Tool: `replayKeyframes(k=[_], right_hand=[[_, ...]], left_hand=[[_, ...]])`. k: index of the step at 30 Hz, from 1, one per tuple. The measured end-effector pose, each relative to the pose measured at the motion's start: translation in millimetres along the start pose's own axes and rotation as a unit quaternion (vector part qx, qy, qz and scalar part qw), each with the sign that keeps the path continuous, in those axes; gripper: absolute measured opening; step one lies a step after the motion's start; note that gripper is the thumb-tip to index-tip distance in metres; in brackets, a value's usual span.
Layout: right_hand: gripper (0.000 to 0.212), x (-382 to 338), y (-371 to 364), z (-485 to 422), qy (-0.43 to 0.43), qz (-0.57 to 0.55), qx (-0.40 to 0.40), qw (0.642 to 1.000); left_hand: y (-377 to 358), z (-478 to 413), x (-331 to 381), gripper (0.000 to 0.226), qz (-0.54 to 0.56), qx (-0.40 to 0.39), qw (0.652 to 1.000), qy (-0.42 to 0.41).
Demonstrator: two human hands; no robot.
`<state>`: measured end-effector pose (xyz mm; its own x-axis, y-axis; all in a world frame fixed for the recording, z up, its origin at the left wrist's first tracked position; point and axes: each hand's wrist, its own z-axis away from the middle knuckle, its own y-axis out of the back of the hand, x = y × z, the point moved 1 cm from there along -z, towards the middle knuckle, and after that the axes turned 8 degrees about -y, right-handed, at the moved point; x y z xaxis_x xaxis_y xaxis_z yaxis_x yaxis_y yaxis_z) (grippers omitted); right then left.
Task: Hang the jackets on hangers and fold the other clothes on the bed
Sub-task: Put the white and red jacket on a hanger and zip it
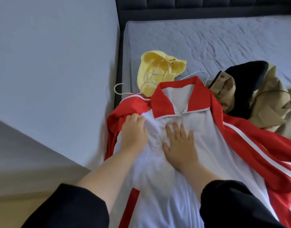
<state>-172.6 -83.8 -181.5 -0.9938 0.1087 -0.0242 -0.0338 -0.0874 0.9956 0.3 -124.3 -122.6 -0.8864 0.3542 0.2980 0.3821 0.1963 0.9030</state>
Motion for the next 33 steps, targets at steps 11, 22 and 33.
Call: replayKeyframes(k=[11,22,33], right_hand=[[0.07,0.2,-9.2,-4.5,0.001,-0.009,-0.002,1.0],[0.035,-9.6,82.7,-6.1,0.028,-0.137,0.263,0.955],[0.01,-3.0,70.6,-33.2,0.107,0.027,0.079,0.991]], left_hand=[[-10.5,-75.1,-44.9,0.041,0.008,-0.093,0.962,0.257],[-1.8,6.3,3.6,0.008,-0.001,-0.014,0.932,-0.362],[-13.9,16.7,0.6,0.023,0.235,-0.048,0.967,0.083]])
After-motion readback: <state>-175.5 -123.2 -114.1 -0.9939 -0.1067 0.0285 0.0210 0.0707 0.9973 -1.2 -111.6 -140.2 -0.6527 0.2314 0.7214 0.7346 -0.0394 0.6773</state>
